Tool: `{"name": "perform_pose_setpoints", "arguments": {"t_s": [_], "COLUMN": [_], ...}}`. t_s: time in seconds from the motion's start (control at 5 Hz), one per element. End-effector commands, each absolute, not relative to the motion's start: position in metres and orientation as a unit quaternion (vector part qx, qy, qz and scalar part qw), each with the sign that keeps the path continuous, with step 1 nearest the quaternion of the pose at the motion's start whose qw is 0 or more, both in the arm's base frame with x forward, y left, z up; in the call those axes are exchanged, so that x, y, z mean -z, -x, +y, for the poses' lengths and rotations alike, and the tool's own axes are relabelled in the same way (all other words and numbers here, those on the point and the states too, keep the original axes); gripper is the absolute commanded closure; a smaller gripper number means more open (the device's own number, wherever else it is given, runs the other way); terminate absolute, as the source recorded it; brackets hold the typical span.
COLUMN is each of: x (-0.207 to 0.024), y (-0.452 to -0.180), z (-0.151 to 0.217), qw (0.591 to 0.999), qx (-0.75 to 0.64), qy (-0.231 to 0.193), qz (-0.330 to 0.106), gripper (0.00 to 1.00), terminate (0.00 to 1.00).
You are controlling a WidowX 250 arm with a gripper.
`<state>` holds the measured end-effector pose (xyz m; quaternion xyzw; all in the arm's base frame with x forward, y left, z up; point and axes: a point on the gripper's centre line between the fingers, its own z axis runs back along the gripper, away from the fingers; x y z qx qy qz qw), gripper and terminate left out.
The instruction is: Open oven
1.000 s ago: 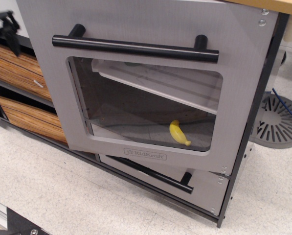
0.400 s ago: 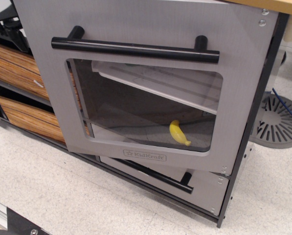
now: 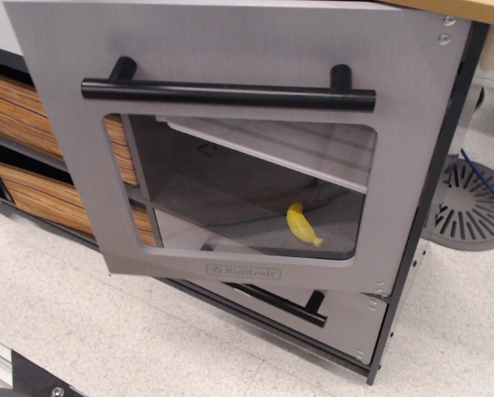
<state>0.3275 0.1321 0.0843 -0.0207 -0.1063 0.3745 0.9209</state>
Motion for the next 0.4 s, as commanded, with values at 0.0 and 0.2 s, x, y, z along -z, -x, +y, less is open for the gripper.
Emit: {"name": "perform_pose_setpoints", "arguments": {"t_s": [0.0,0.2], "x": [-0.096,-0.083], "y": [-0.327,-0.316], "z": [0.065,0.037], "qw": [0.910,0.905], "qx": [-0.379,-0.391], "qy": [0.053,0.056], "qz": [-0.158,-0.154], "gripper": [0.00,0.00], "terminate": [0.00,0.00]}}
